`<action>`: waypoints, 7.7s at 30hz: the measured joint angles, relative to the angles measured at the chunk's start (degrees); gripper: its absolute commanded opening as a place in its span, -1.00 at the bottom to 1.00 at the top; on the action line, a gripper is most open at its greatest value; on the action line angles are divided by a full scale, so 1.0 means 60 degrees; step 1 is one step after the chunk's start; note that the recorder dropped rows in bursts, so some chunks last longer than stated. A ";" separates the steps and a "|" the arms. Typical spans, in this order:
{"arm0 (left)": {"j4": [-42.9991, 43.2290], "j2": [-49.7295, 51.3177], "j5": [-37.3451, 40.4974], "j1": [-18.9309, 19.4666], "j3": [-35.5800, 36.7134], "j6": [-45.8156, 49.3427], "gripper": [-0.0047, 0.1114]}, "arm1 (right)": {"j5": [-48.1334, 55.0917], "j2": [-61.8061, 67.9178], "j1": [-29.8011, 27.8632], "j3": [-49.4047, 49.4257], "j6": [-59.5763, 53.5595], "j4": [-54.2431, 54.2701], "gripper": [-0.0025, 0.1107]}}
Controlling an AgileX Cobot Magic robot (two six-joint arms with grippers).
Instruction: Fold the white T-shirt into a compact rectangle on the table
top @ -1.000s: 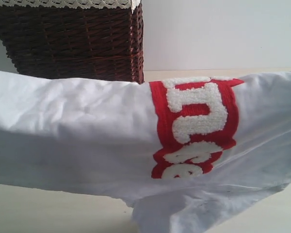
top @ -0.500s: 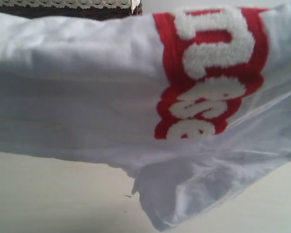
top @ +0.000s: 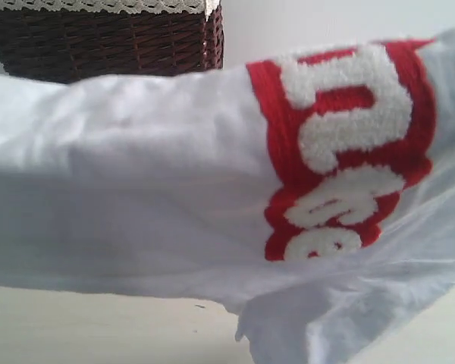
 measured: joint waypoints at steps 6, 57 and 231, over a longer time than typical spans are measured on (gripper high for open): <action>-0.0736 0.0022 0.0340 0.0000 0.1338 0.0188 -0.92 | 0.0014 -0.0353 0.0034 0.2283 0.0261 -0.0966 -0.96; -0.1550 0.7947 -1.2476 -0.1254 0.5182 -0.0572 -0.92 | -0.6905 0.7813 0.0000 0.1348 0.6755 -0.4737 -0.96; -0.3395 -0.2582 -0.7949 -0.3052 0.5443 -0.3002 -0.92 | -0.8939 0.1668 -0.1191 0.4137 0.3614 0.3061 -0.96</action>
